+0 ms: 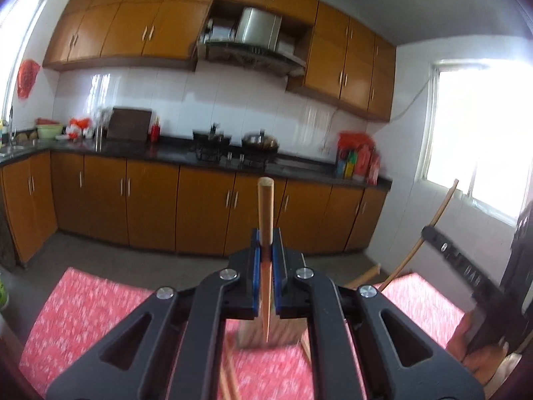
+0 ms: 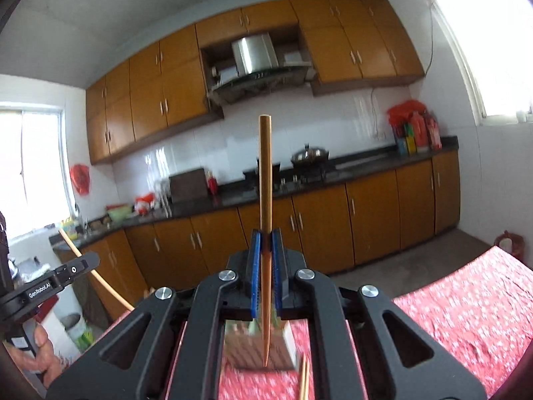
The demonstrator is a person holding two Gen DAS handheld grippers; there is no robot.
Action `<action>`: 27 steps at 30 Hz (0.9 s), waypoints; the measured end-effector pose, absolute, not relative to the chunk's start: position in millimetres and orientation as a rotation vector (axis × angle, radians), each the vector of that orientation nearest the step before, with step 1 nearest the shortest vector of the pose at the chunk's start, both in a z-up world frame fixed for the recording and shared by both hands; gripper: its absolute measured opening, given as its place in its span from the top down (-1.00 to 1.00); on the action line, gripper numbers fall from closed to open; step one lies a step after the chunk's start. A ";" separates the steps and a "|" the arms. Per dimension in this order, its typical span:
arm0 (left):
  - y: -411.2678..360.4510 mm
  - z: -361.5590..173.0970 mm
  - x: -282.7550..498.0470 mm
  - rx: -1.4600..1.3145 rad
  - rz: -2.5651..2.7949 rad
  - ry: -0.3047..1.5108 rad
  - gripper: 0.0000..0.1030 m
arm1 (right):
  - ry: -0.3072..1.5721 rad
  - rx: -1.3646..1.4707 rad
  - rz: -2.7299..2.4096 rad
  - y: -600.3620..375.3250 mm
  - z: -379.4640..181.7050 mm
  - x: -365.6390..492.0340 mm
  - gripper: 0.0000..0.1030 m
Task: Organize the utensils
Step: 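Lift both chopsticks upright and carry them over the holder, then open both tools to drop the chopsticks into the holder, then lower to the table and close the right tool on a chopstick while the left grasps one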
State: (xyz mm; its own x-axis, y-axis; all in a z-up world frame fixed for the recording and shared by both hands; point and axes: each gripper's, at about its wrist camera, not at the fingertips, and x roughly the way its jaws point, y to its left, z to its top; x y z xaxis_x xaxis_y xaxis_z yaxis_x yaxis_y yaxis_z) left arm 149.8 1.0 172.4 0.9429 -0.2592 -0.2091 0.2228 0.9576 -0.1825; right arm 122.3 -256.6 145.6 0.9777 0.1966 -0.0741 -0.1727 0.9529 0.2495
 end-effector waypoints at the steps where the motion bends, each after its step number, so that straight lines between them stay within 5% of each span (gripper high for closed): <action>1: -3.8 180.6 155.9 -0.163 -0.240 0.209 0.86 | 0.086 0.252 0.181 -256.2 147.9 125.2 0.85; 7: -21.7 192.5 194.2 -0.162 -0.182 0.137 0.86 | 0.034 0.260 0.134 -247.6 144.6 158.9 0.86; 20: -26.3 127.7 243.6 -0.166 -0.191 0.284 0.83 | 0.182 0.237 0.161 -227.4 91.3 198.3 0.82; 22: -26.4 128.7 241.5 -0.164 -0.192 0.285 0.71 | 0.192 0.237 0.160 -227.4 92.3 196.2 0.40; 24: -24.5 130.9 236.6 -0.162 -0.185 0.280 0.60 | 0.184 0.238 0.151 -230.8 95.1 190.2 0.18; 27: -19.9 136.5 226.7 -0.160 -0.168 0.274 0.56 | 0.177 0.224 0.138 -236.2 102.8 182.6 0.18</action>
State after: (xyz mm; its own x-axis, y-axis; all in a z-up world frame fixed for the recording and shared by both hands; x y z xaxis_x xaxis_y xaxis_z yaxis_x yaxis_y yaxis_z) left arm 226.7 -19.9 136.5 0.9489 -0.1862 -0.2546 0.1428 0.9733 -0.1796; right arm 182.6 -236.2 102.8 0.9751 0.1552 -0.1583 -0.1160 0.9657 0.2321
